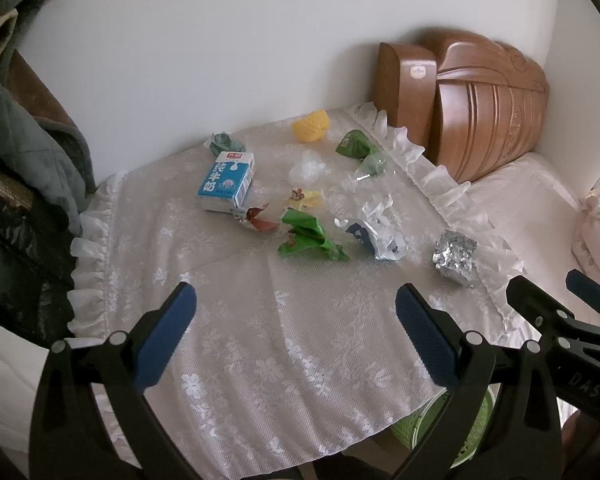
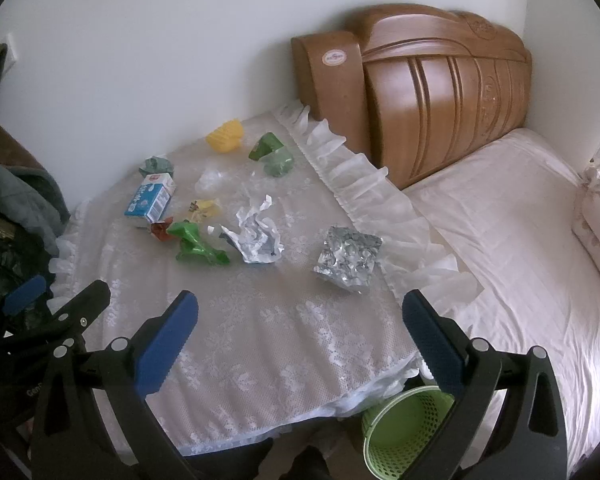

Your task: Collect trash

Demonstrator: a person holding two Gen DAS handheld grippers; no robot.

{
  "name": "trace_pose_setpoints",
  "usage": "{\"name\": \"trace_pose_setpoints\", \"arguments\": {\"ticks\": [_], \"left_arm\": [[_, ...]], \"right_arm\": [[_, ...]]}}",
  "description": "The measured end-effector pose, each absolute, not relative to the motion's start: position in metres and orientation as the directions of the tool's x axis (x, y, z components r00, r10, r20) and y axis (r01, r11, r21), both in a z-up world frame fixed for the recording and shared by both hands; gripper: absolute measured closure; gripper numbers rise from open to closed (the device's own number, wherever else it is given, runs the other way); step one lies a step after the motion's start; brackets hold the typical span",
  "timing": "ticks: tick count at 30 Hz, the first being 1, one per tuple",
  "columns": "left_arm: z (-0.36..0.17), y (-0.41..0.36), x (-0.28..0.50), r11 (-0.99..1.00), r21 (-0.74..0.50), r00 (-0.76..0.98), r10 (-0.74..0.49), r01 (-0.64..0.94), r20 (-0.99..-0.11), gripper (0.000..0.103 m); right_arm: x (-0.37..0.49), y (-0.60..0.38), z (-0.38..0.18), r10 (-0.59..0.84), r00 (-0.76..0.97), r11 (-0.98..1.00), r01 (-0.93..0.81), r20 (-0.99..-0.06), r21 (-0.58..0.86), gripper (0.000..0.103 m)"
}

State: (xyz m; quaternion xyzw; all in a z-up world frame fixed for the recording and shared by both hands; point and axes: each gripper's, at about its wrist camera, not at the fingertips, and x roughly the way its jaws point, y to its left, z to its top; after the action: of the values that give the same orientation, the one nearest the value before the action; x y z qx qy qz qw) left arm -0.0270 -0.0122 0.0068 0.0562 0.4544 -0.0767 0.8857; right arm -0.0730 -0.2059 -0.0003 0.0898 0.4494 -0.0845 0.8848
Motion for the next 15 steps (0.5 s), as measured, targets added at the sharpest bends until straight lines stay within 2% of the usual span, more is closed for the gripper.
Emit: {"name": "trace_pose_setpoints", "arguments": {"ticks": [15], "left_arm": [[0.0034,-0.0107,-0.0306,0.981,0.032,0.574,-0.086,0.192,-0.814,0.008]], "right_arm": [[-0.0739,-0.2059,-0.0033,-0.069,0.584,0.969,0.232,-0.809,0.084,0.002]]}}
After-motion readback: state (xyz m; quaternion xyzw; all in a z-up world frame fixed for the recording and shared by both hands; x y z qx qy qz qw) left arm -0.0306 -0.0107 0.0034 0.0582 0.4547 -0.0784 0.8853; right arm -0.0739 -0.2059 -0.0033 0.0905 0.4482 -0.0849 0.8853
